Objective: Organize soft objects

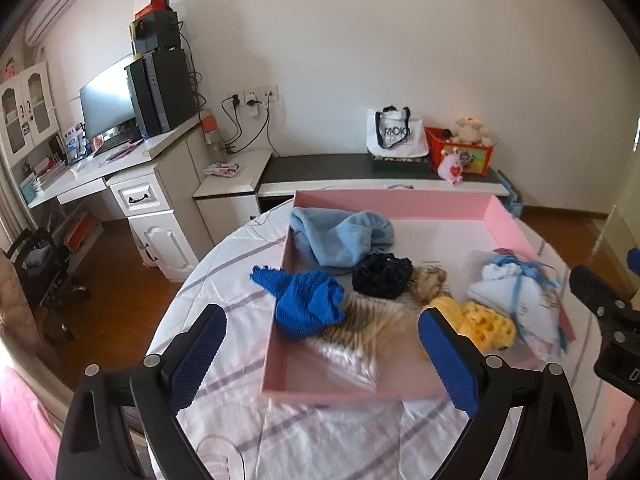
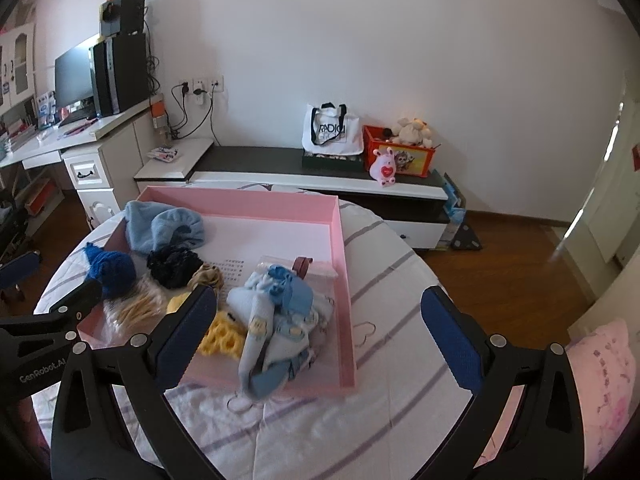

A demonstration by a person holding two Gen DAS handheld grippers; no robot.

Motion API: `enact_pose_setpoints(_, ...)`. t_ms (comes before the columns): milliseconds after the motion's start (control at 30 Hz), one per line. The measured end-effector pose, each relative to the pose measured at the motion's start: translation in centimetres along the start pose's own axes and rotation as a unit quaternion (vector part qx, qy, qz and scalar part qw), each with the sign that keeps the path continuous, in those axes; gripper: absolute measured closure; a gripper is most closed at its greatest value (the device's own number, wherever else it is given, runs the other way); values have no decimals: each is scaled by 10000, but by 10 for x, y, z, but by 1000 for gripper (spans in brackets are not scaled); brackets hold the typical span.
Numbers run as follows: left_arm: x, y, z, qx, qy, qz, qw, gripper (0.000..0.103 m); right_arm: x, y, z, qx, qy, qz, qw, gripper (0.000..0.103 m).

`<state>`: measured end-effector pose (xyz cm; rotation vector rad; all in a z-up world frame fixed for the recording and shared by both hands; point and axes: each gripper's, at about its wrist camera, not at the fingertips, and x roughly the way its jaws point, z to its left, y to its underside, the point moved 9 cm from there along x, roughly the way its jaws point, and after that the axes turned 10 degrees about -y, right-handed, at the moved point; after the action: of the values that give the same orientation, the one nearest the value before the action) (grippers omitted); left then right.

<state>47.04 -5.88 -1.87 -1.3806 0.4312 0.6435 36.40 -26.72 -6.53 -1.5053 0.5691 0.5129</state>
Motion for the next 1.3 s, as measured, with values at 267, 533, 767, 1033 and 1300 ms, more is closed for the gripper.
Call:
enact_pose_setpoints(267,-57,23,10,-116,50,-336,9994,1,-41,12,9,-1,-33,-236,9997,0)
enact_pose_setpoints(533,-107,46,15,-197,133,-533,9983,0,-86,31,19,-31,-45,-483,9988,0)
enact_pose_setpoints(767,-157,66,19,-215,212,-757,9967,0,-128,45,23,-77,-40,-747,9972,0)
enact_pose_setpoints(1033,-212,76,33,-387,334,-1183,9917,0,-184,43,24,-120,161,-1327,9909,0)
enact_pose_setpoints(1300,-274,85,47,-476,318,-1857,9809,0,-235,36,30,-219,297,-1943,9802,0)
